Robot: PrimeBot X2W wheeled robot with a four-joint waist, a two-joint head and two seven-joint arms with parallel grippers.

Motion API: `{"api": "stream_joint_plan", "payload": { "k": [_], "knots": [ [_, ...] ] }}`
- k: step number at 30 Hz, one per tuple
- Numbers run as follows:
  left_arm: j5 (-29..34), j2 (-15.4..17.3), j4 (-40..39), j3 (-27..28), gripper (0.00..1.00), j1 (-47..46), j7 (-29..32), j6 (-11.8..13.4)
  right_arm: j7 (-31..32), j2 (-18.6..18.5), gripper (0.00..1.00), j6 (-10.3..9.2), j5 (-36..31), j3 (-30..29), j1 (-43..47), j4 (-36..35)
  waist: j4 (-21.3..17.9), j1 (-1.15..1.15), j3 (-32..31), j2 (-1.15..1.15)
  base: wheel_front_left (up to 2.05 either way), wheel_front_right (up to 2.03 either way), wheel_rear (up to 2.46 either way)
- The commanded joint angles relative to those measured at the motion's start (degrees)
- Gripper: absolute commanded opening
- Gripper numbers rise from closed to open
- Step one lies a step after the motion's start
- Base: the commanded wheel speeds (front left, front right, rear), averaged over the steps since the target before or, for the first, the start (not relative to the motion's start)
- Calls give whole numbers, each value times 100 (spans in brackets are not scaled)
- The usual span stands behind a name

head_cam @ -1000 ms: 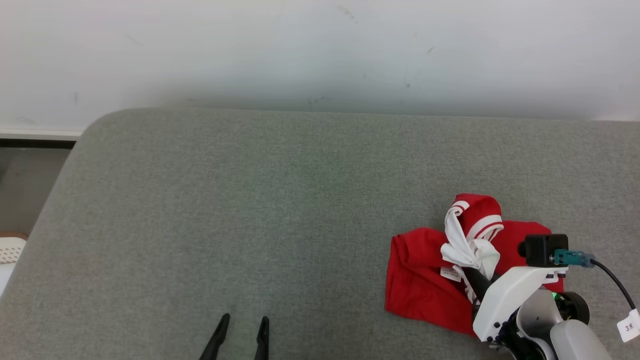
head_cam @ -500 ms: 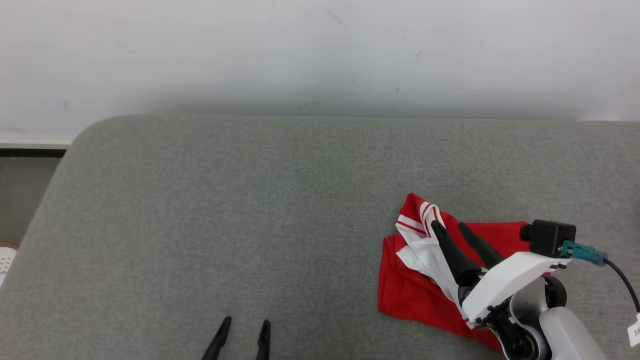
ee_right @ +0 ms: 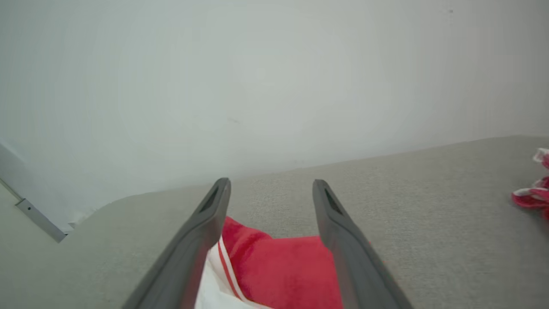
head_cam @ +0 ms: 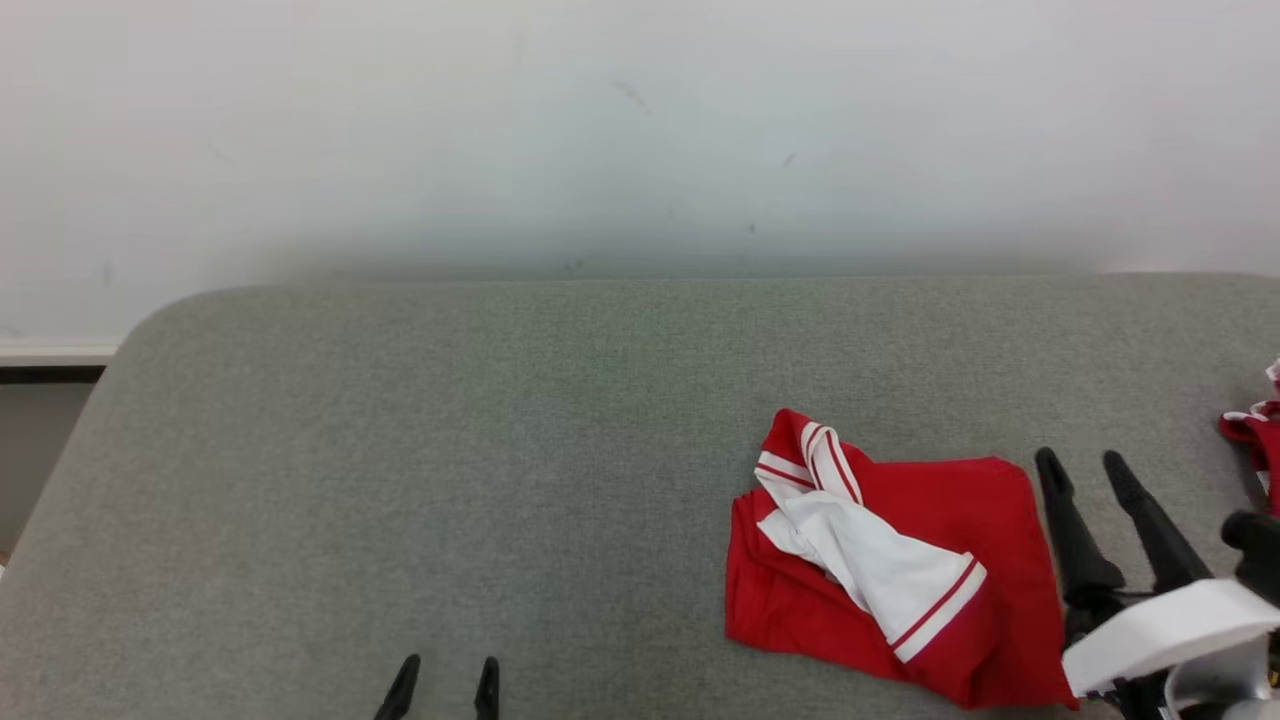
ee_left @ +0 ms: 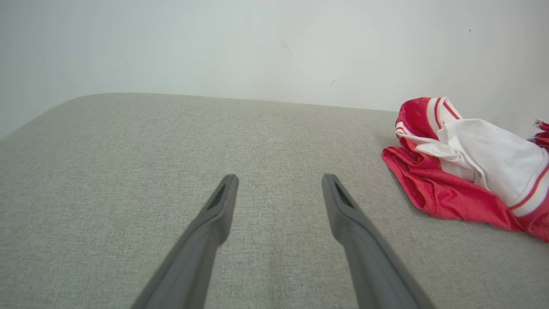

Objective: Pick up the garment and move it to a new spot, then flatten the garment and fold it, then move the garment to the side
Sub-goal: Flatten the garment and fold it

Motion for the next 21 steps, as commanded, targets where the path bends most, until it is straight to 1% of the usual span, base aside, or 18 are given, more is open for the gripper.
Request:
{"api": "stream_joint_plan", "payload": {
  "k": [1,2,3,5,7,11,15,16,17,18,21],
  "knots": [
    [68,23,-31,52,100,83,-8,5,-83,-118,100,-12,-198,-143,222,-36,-85,0,-81,0,0,0,0],
    [68,23,-31,52,100,83,-8,5,-83,-118,100,-12,-198,-143,222,-36,-85,0,-81,0,0,0,0],
    [77,23,-46,85,100,95,-8,-14,-208,-196,100,-13,-382,-274,387,-34,-126,0,-131,0,0,0,0],
    [78,23,-53,101,100,102,-8,-18,-267,-232,100,-12,-471,-318,479,-7,-140,0,-153,0,0,0,0],
    [94,22,-71,125,100,106,-8,-25,-414,-353,100,-13,-642,-380,643,52,-156,0,-173,0,0,0,0],
    [100,21,-115,176,100,144,-8,1,-770,-579,100,-12,-1008,-361,894,260,-184,0,-210,0,0,0,0],
    [102,19,-143,216,100,151,-8,-3,-1012,-671,100,-13,-1228,-304,976,563,-189,0,-199,0,0,0,0],
    [109,19,-146,224,100,147,-8,-9,-1029,-665,60,-13,-1242,-260,963,651,-186,0,-189,0,0,0,0],
    [116,19,-150,230,100,142,-8,-15,-1031,-661,26,-13,-1231,-202,927,730,-180,0,-176,0,0,0,0],
    [127,19,-157,232,100,130,-8,-22,-1008,-681,0,-12,-1231,-129,881,818,-169,0,-158,0,0,0,0],
    [149,18,-187,246,100,47,-8,-48,-982,-710,0,-13,-1175,97,703,1085,-124,0,-63,0,0,0,0]
  ]
}}
